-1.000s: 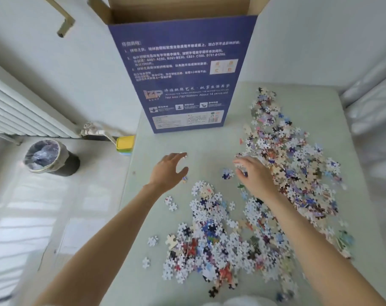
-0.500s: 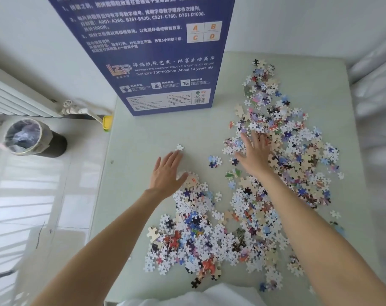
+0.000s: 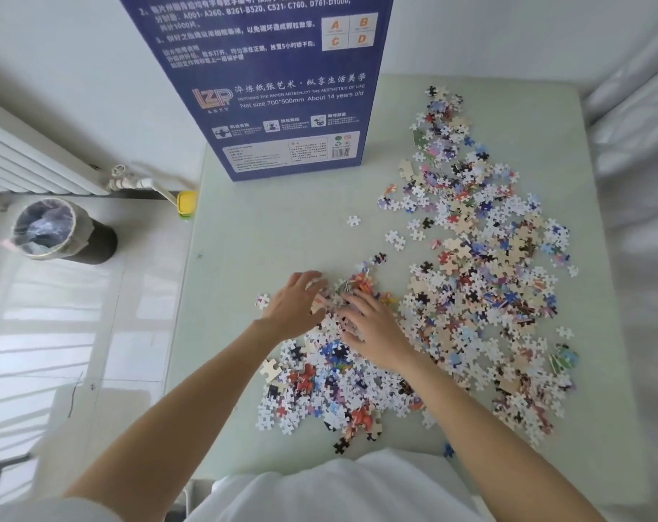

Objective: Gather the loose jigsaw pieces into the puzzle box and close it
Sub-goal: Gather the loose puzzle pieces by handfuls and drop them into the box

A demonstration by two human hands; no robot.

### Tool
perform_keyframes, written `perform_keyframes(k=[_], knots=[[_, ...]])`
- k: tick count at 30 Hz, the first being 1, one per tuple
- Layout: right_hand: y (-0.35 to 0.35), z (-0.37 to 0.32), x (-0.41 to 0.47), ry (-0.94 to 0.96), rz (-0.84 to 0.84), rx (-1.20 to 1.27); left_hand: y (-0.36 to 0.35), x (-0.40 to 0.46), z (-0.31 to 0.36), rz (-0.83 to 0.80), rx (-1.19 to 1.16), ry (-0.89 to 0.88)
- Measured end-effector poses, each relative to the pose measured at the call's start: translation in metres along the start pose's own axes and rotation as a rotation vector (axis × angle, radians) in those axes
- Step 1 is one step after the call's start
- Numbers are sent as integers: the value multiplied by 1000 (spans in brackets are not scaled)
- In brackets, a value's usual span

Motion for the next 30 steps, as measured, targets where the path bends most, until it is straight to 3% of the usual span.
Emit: perform_keyframes(k=[3, 5, 7, 9, 13, 18, 21, 23, 27, 30], knots=[[7, 7, -23, 10, 206, 134, -17, -24, 8, -15, -89, -36], [14, 32, -37, -186, 376, 82, -23, -40, 6, 40, -113, -14], [17, 60, -51, -500, 308, 117, -26, -58, -4, 122, -106, 88], [11, 72, -57, -679, 142, 210, -32, -72, -18, 150, -104, 243], [-8, 42, -47, -517, 59, 76, -56, -94, -34, 47, -233, 447], [-30, -15, -36, -254, 46, 86, -77, -92, -17, 23, -356, 382], [-25, -27, -35, -161, 108, 261, -74, -78, -4, 80, -440, 345], [-15, -24, -35, -195, 153, 239, -70, -68, 1, 99, -431, 344], [-11, -15, -24, -379, -76, 38, -67, -61, 3, 115, -373, 376], [-16, -23, -10, -355, -123, -32, -65, -59, 4, 135, -345, 346]])
Point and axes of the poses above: each hand's wrist, its own x-axis towards the middle knuckle, its own y-axis out of the back of the hand, z = x × y, the point moved 3 cm from there along x, towards the middle knuckle, and after that the axes turned 15 degrees about -z, right-handed, at the moved point
